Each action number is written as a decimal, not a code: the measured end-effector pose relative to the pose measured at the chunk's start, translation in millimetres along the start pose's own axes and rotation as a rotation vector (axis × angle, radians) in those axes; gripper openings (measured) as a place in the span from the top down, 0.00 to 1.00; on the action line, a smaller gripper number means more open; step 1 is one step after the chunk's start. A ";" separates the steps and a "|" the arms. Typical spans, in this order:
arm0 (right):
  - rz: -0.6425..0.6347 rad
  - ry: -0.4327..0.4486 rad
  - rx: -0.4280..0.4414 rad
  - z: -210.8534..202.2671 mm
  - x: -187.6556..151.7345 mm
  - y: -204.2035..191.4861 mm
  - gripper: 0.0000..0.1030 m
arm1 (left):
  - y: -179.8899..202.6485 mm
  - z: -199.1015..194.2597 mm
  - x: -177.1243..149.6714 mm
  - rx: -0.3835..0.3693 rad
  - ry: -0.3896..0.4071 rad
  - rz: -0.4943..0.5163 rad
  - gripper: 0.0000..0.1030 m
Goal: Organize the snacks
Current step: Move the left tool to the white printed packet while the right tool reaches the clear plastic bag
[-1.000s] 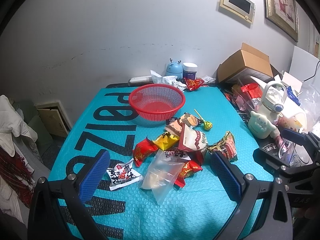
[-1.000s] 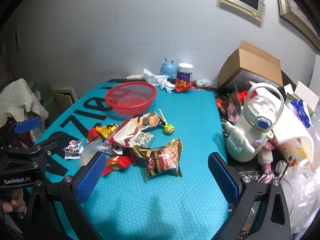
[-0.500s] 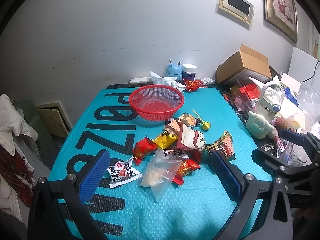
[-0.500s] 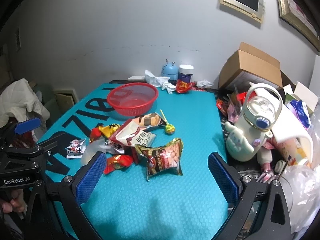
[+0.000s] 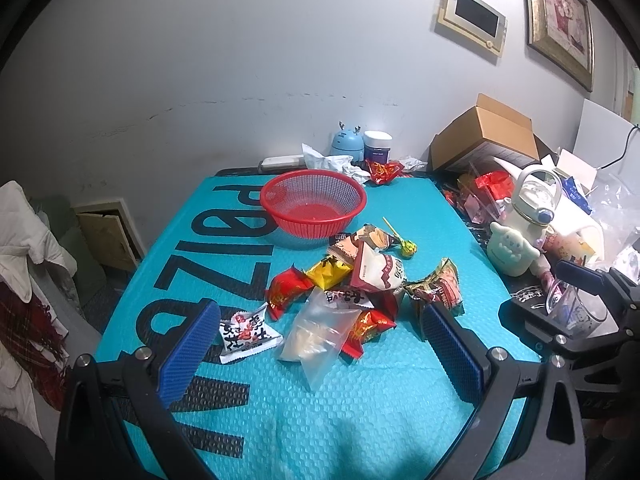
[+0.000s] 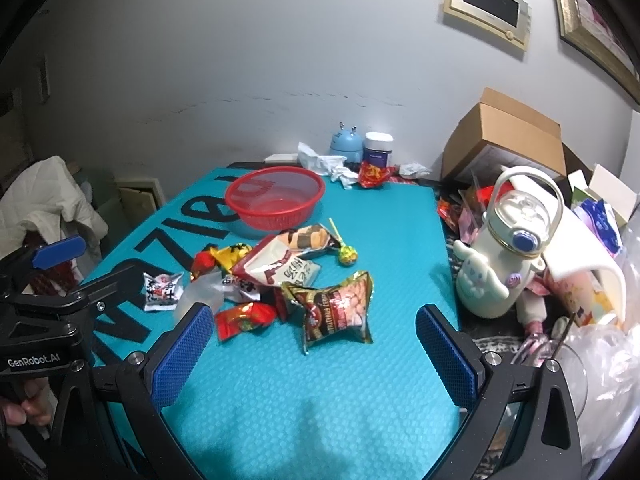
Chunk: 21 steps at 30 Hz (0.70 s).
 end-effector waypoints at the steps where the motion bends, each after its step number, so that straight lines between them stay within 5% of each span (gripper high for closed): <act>1: 0.000 0.000 0.005 -0.2 -1.0 -0.5 0.00 | -0.4 -0.1 -1.6 -0.002 0.000 -0.004 0.00; 21: -0.012 -0.086 0.139 39.0 -26.9 -18.1 0.00 | -22.2 24.8 -39.0 -0.023 -0.081 -0.074 0.00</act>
Point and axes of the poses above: each gripper's, at about its wrist camera, not at the fingertips, and z roughly the way its jaws point, y to its right, x to its top, the point moved 5 cm from there along z, roughly the way its jaws point, and after that the axes turned 8 degrees about -y, right-handed, at the moved point
